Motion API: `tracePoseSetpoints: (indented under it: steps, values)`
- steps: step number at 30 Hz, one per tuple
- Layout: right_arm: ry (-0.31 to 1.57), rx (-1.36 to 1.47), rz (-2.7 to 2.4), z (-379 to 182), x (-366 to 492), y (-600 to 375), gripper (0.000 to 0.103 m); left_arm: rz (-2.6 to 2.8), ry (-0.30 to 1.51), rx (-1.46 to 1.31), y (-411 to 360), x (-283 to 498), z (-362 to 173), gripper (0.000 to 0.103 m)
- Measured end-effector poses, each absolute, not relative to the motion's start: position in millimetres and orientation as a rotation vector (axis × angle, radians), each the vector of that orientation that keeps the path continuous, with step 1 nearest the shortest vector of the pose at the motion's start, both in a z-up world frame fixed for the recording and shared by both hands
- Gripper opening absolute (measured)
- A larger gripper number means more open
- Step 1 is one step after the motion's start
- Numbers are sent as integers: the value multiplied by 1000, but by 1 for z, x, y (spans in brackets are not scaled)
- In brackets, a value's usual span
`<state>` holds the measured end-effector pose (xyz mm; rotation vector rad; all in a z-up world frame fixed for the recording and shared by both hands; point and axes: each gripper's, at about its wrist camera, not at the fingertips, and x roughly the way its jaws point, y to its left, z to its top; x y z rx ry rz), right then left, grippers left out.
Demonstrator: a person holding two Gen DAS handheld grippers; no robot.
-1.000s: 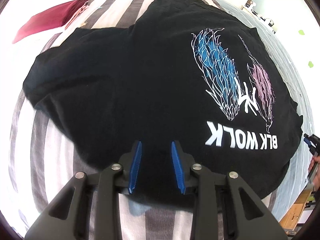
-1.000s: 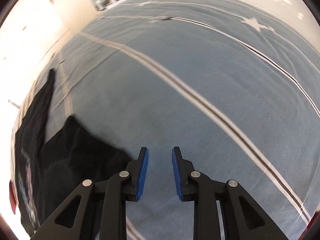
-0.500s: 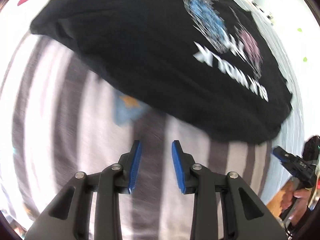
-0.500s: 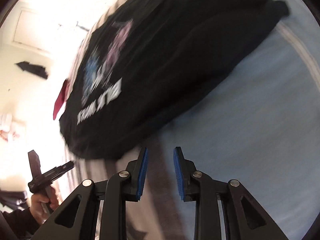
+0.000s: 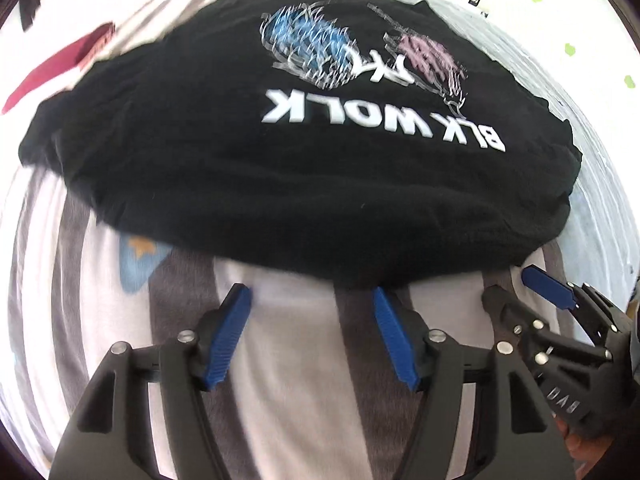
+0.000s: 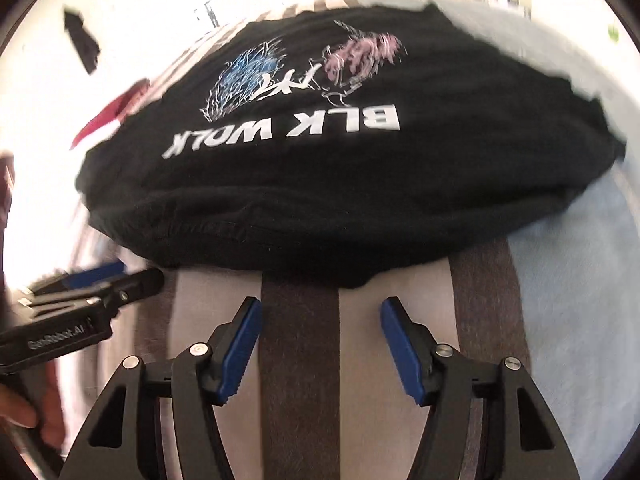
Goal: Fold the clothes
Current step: 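Grasp the T-shirt hem with the left gripper while the right gripper grasps beside it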
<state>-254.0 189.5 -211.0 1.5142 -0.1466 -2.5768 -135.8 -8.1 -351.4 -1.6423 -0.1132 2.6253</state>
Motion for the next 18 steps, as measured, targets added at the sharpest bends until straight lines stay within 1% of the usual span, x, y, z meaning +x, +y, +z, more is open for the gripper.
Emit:
tracePoseSetpoints:
  steps: [4,6,9,11,18]
  values:
    - [-205,1472,-2696,-214,-263,195,58,2724,-119,-1564,-7,-142,-348,60]
    - [-243,1456,-2763,-213,-272,196,58,2780,-125,-1517,-10,-146,-341,56]
    - [-327,1430,-2825,-207,-283,206,58,2853,-151,-1436,-17,-147,-326,56]
    - [-362,1417,-2849,-204,-289,211,58,2857,-164,-1432,-20,-150,-324,56]
    - [-225,1413,-2844,-207,-303,199,58,2802,-133,-1498,-19,-165,-337,56]
